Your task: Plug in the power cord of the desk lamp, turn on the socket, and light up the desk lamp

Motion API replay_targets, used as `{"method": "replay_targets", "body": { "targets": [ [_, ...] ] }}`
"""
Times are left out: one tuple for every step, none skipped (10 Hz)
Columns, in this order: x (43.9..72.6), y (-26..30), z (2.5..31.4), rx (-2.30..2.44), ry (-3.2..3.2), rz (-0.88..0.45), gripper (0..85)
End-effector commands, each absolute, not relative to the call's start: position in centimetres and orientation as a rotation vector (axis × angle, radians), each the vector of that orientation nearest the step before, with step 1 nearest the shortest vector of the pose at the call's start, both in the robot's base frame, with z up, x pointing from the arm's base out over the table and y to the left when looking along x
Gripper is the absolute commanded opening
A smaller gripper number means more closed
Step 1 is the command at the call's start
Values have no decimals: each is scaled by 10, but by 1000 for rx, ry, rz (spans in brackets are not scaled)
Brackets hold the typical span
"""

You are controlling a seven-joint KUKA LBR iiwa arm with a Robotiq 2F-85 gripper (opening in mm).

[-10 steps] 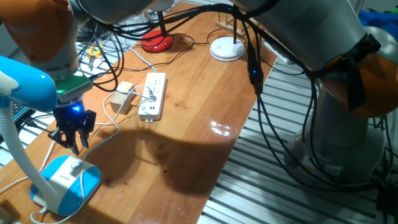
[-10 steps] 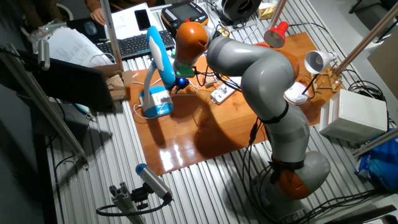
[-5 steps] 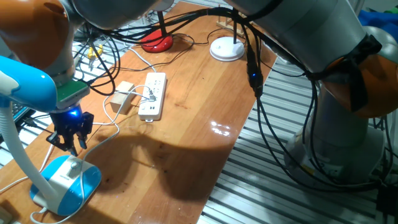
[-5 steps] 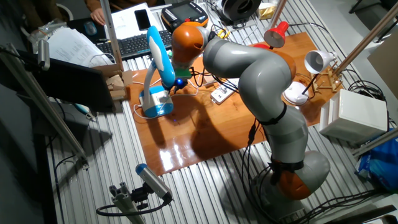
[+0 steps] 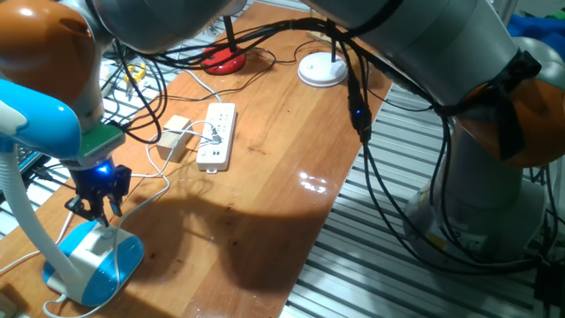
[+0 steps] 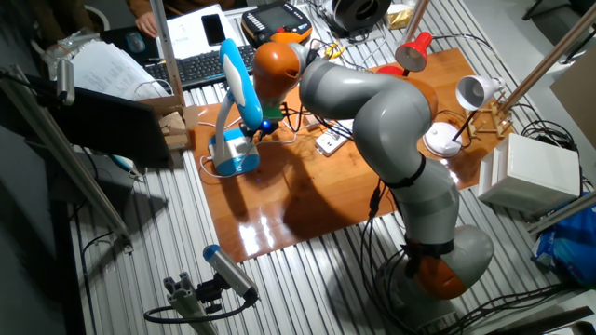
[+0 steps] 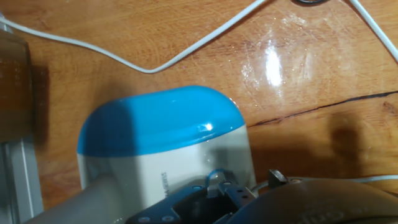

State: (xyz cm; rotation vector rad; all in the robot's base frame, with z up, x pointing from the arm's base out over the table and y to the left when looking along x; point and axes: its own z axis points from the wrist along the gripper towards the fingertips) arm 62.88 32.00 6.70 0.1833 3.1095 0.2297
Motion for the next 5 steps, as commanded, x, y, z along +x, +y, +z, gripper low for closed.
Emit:
{"method": "replay_targets", "body": {
  "targets": [
    [629, 320, 66, 188, 3104, 218, 340],
    [629, 321, 66, 191, 3103, 213, 340],
    [628, 321, 65, 191, 3099, 199, 340],
    [628, 322, 65, 193, 3097, 197, 340],
    [628, 322, 64, 198, 3099, 197, 510]
  ]
}}
